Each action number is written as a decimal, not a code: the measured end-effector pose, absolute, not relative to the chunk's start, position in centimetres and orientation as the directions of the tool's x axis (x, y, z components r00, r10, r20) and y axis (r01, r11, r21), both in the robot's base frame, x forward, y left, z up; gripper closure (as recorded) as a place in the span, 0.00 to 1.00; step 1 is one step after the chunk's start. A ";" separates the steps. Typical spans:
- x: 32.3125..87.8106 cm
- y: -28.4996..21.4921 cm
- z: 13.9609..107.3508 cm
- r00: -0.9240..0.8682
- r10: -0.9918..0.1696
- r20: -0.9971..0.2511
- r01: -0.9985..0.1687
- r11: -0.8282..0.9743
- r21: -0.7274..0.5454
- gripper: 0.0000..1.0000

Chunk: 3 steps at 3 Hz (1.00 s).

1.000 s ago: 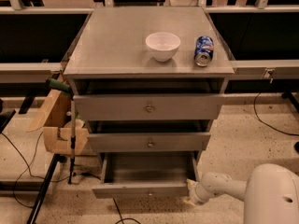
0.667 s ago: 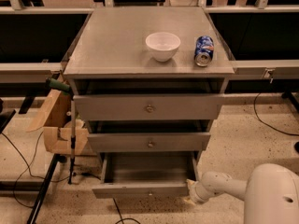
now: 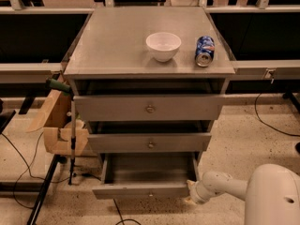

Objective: Open bottom drawer

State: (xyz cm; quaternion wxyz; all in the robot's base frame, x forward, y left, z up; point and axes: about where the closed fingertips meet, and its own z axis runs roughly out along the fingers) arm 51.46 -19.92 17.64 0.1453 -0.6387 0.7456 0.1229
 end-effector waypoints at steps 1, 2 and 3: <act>51.5 -20.0 18.0 -0.136 -0.922 -0.361 -0.990 0.144 0.006 0.09; 51.6 -20.0 18.2 -0.136 -0.923 -0.361 -0.990 0.143 0.007 0.00; 48.5 -20.9 17.8 -0.135 -0.947 -0.291 -0.990 0.114 0.087 0.00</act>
Offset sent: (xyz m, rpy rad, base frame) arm -0.0665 -0.0235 -0.0004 -0.1562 0.2147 0.0896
